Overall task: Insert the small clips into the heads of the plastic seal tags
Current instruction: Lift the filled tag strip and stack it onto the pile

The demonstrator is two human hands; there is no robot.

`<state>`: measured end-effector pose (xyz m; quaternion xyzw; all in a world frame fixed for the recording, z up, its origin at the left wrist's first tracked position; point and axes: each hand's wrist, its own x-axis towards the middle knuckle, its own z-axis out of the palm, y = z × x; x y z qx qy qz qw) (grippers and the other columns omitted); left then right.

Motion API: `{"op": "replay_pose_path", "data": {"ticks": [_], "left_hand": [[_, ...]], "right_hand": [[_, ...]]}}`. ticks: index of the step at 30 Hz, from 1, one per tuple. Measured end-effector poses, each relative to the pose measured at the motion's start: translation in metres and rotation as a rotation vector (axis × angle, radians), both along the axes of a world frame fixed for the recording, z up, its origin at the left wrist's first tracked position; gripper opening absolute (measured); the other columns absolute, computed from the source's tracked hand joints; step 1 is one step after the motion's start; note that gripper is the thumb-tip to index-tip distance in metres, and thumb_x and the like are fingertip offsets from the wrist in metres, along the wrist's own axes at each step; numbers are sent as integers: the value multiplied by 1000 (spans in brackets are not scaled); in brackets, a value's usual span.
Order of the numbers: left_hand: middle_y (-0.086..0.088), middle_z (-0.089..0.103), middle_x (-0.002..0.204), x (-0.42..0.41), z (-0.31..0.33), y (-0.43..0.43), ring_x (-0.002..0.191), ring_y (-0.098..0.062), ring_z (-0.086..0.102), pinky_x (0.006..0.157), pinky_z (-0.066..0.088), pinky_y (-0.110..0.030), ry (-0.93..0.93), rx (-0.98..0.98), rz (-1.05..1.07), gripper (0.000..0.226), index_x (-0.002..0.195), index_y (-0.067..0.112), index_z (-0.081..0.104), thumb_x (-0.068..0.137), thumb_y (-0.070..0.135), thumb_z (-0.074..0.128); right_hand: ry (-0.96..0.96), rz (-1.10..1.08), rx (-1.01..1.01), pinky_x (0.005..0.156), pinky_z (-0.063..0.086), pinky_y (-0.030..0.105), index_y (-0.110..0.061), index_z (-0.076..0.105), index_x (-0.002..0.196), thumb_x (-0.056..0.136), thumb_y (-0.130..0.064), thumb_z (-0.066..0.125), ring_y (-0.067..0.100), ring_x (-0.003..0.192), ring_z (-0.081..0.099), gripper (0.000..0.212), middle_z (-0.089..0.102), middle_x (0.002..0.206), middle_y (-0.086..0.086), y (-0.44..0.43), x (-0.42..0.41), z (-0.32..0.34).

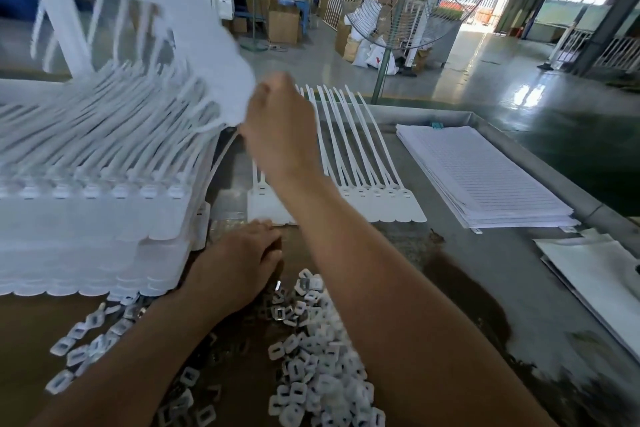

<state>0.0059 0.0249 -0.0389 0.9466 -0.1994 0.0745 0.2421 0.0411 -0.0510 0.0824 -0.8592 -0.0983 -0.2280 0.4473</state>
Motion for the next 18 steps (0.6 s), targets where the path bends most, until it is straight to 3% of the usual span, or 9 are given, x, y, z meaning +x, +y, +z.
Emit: {"op": "replay_pose_path", "data": {"ticks": [3,5,7,9,10,12,14,16,18], "left_hand": [[3,47,136,0,0,-2,122,-12,45,100,32,-24,23,-10,39,39,130,23,48,92,30,48],[5,54,129,0,7,-1,110,-11,52,92,39,-24,67,-191,122,39,130,26,48,92,33,48],[10,59,116,2,13,0,96,-5,56,77,43,-19,204,-614,185,32,122,31,53,90,38,48],[2,65,111,5,21,-1,94,-9,63,69,50,-22,506,-1130,183,22,109,27,57,90,34,49],[-4,66,107,6,23,-2,93,-15,65,64,54,-25,629,-1288,190,20,106,20,57,90,30,50],[-12,69,96,6,24,-3,86,-22,68,60,56,-26,766,-1375,161,22,104,8,55,89,24,52],[-14,71,92,4,23,-5,84,-25,69,60,56,-26,819,-1378,81,30,107,4,56,84,23,54],[-17,69,97,5,21,-6,82,-25,69,59,55,-26,792,-1400,104,32,110,3,55,81,17,58],[-15,69,93,8,20,-4,75,-22,70,55,55,-25,737,-1437,169,21,106,4,55,85,6,55]], "right_hand": [[129,-78,188,68,55,43,-14,49,79,93,-10,42,27,77,67,16,57,75,0,-39,-7,-16],[213,-53,172,66,56,34,-21,46,72,90,-7,49,18,71,68,23,54,69,-7,-61,-17,-35],[294,-20,118,64,56,26,-22,47,70,88,-8,53,9,66,66,24,55,68,-8,-74,-27,-53],[300,-25,31,60,50,14,-19,50,69,84,-9,56,6,62,62,19,55,66,-6,-80,-33,-67],[294,-41,-33,53,42,6,-18,51,67,81,-11,58,3,58,56,17,53,63,-7,-80,-36,-73],[305,-33,-55,44,35,5,-20,52,65,76,-15,60,0,48,49,15,53,58,-9,-77,-42,-83],[364,43,54,43,39,10,-22,54,67,73,-17,61,-1,43,53,10,59,57,-7,-71,-48,-90],[403,99,131,47,46,20,-25,54,65,73,-21,64,5,48,57,13,62,56,-5,-68,-49,-94],[427,185,197,49,48,18,-28,57,65,78,-23,68,4,52,58,18,62,56,-9,-70,-50,-94]]}}
